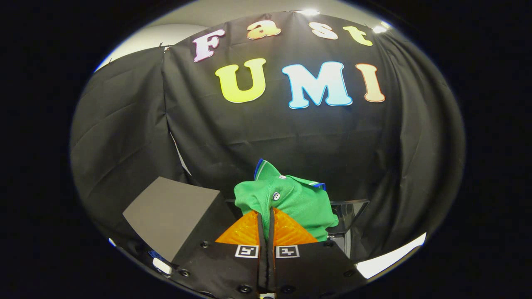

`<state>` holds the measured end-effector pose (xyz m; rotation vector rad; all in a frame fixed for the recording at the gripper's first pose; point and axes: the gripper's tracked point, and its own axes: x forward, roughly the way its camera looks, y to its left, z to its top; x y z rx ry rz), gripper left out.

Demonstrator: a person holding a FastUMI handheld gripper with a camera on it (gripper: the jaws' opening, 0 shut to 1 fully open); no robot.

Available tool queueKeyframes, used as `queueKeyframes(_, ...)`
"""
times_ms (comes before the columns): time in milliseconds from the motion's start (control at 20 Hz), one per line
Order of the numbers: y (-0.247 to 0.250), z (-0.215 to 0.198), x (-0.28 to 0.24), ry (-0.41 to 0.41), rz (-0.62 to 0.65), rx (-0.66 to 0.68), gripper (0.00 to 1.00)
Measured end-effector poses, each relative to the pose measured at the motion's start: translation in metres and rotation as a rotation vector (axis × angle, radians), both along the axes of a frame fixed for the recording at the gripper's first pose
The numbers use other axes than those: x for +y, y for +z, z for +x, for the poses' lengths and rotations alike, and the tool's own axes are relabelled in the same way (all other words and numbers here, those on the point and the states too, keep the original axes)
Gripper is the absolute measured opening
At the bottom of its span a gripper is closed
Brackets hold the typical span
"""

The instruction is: Put the clothes into the washing machine and then close the washing machine lid.

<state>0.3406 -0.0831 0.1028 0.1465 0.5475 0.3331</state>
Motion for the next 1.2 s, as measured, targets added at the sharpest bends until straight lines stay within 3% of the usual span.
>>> queueKeyframes(1200,-0.176,-0.008,0.012,0.004,-0.080,0.200,0.01)
